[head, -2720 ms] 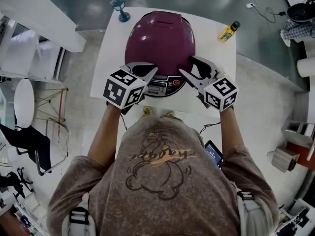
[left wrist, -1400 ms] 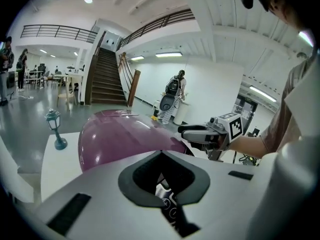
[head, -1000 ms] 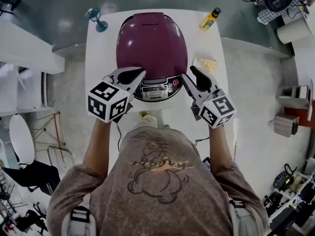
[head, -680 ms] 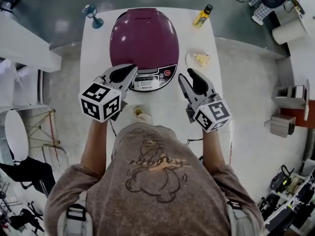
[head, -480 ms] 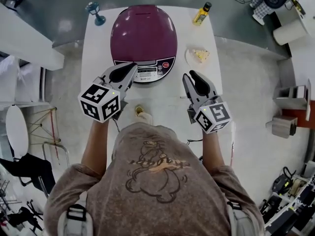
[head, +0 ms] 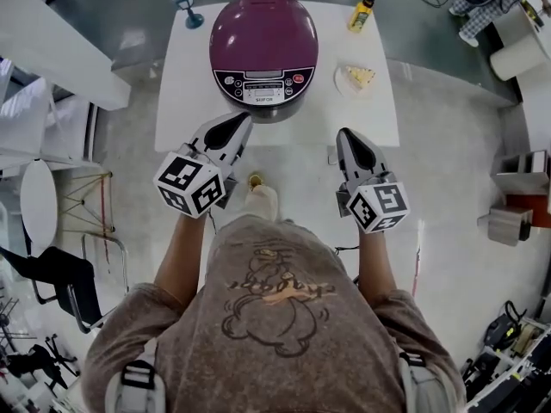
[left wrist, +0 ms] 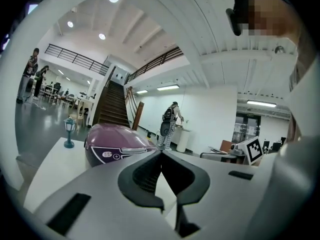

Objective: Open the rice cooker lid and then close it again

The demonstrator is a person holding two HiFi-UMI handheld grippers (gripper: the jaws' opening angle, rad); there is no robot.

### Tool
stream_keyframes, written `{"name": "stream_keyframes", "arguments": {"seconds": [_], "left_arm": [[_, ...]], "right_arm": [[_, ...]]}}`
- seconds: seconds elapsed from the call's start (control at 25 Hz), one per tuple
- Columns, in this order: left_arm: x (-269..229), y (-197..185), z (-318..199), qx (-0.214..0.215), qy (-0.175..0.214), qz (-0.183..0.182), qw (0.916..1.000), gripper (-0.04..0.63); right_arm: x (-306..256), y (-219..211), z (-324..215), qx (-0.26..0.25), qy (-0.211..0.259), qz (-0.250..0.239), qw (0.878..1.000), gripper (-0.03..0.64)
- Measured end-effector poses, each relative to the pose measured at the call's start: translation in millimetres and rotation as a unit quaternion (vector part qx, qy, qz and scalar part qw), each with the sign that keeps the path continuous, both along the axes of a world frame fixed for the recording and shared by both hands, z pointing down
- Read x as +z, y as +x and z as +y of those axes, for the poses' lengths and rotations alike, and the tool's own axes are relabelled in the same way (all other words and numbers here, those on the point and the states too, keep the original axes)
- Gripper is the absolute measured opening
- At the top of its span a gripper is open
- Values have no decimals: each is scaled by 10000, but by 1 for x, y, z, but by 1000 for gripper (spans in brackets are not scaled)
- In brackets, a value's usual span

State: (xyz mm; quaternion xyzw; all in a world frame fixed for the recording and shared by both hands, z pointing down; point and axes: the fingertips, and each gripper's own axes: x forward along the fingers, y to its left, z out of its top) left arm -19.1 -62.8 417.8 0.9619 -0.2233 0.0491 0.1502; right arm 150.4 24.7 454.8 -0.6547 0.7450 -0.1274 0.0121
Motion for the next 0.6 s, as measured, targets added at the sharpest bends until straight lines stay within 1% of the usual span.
{"name": "stream_keyframes", "arguments": {"seconds": [0.28,0.6], "left_arm": [[11,-28,31,-328,185,-15,9993,20],[33,-37,60,-487,312,-77,9983,21]], "right_arm": [[17,-7,32,149,-58,133,9998,2],[28,-13,54,162,-142,250,9995,2]]}}
